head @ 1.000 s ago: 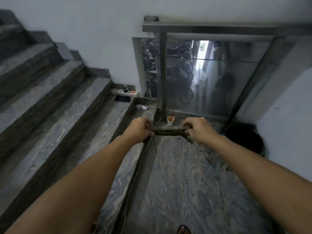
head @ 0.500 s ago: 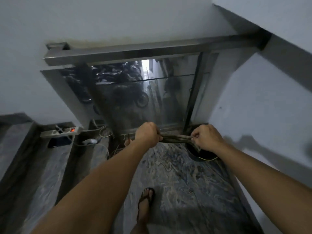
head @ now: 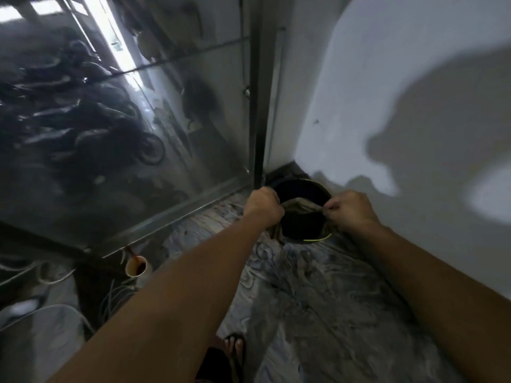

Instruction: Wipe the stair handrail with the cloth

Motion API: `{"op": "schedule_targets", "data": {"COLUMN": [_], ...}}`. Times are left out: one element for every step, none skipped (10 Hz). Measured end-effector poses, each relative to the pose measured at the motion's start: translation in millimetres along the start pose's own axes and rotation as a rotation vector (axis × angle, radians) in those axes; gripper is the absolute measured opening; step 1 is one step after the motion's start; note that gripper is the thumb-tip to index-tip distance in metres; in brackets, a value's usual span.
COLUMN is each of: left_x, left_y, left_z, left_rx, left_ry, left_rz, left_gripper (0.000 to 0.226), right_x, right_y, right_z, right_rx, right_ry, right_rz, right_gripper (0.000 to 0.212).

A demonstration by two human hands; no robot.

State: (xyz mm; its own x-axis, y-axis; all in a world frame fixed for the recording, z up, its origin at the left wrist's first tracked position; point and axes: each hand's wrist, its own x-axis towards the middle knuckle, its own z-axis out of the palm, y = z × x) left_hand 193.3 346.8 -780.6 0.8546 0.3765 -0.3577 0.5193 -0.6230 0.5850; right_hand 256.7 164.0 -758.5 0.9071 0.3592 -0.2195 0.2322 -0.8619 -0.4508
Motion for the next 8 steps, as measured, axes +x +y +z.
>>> {"op": "schedule_targets", "data": {"left_x": [50.8,94.5,124.9,142.8,151.0,149.3,143.8,133.3], "left_y": [-23.4,-42.4,-55.9,-67.5,-81.5,-100.3,-140.6,-207.4], "left_z": [56.7,107.9,145.8,167.4,165.7,140.3,111.2,85.8], "left_rx": [-0.032,-0.055,-0.079,-0.120,-0.091,-0.032,0.033,-0.158], "left_ry": [-0.006,0.033,0.087,0.091,0.060,0.057,-0.028,-0.007], "left_rz": [0.001,0.029,0.077,0.142,0.175,0.159,0.150,-0.005], "left_gripper": [0.019,0.018,0.020,0.030,0.045,0.041,0.025,0.012], "right_x": [34.7,66.3,93.9,111.2,111.5,89.4,65.6,4.5], "right_y": [39.8,71.8,97.8,113.8,126.6,149.9,189.9,237.3], "right_z": [55.3,106.5,147.9,169.9,173.8,167.1,161.8,162.0], "right_rx": [0.055,0.135,0.183,0.218,0.169,0.157,0.154,0.201], "right_ry": [0.074,0.150,0.180,0.203,0.245,0.236,0.220,0.293], "right_rz": [0.003,0.053,0.060,0.047,0.045,0.083,0.160,0.354], "right_gripper": [0.009,0.007,0.018,0.013,0.021,0.017,0.020,0.022]}}
